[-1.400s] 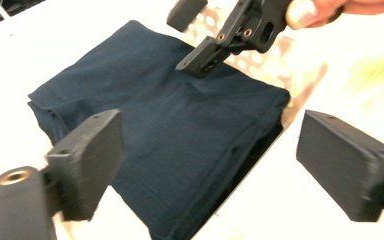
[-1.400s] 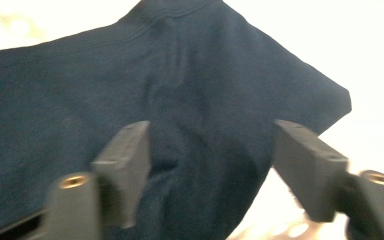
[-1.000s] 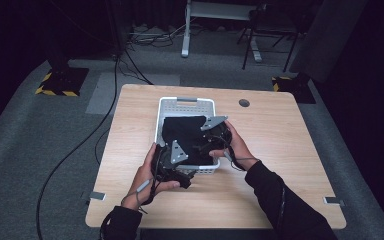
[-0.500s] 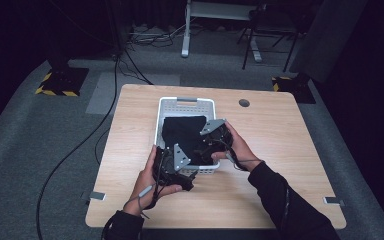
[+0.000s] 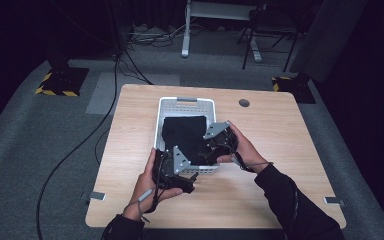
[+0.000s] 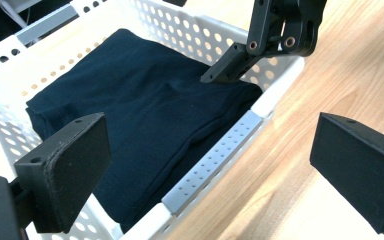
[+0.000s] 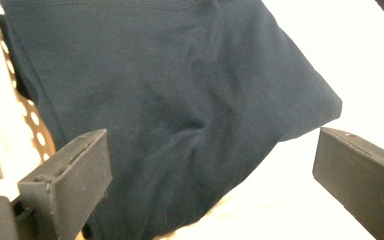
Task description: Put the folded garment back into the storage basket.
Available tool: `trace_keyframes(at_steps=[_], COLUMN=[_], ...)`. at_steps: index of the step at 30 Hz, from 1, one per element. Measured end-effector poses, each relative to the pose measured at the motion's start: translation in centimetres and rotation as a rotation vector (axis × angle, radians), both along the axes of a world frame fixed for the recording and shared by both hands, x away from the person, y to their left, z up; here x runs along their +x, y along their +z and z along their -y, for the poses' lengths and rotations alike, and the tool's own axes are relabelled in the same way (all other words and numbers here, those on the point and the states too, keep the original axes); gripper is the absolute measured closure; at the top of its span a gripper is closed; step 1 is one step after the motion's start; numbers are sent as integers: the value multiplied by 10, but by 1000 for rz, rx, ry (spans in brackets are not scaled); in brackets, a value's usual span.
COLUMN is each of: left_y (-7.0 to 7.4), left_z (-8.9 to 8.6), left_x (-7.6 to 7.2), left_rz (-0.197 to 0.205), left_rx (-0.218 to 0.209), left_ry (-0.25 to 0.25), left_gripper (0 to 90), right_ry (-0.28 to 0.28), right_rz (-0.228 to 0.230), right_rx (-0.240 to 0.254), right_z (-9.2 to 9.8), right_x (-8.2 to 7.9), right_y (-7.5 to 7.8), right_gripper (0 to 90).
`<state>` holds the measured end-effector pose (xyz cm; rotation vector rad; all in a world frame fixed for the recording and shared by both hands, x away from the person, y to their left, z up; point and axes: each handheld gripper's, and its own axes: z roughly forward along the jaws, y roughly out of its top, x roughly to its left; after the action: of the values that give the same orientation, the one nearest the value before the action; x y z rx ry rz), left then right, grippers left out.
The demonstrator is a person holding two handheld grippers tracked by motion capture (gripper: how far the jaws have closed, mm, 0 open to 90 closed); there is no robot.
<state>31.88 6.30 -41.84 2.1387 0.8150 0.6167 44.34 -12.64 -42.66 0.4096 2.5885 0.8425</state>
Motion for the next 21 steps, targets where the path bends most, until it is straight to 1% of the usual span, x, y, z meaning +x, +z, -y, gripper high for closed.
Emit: trace_keyframes(at_steps=[2,4,7,10,13,16,19,21], left_y=[0,1,2,4,5,6,6,7], left_z=[2,4,6,8,10,12,15,17], left_x=[-1,-2,-4,-7,-8,-8,-9,-10], left_rz=[3,11,19,23,25,31,39,39], left_rx=[13,25,34,32,28,44,63,70], left_ry=[2,-3,-9,-12,-18,-24,-31,-35], left_gripper=[29,28,25,26,26,25,25,23], right_ry=[0,-1,8,17,27,30,29,28], right_rz=[13,38,41,50,61,68,101,99], right_rx=[-9,-17,-2,8,8,13,13,18], right_z=[2,3,6,9,11,14,17,19], right_x=[-3,-7,-12,-17,-22,-25,-29,-31], right_y=[3,5,9,13,17,20,23,25], right_gripper=[34,37,37,37,36,36,37,37])
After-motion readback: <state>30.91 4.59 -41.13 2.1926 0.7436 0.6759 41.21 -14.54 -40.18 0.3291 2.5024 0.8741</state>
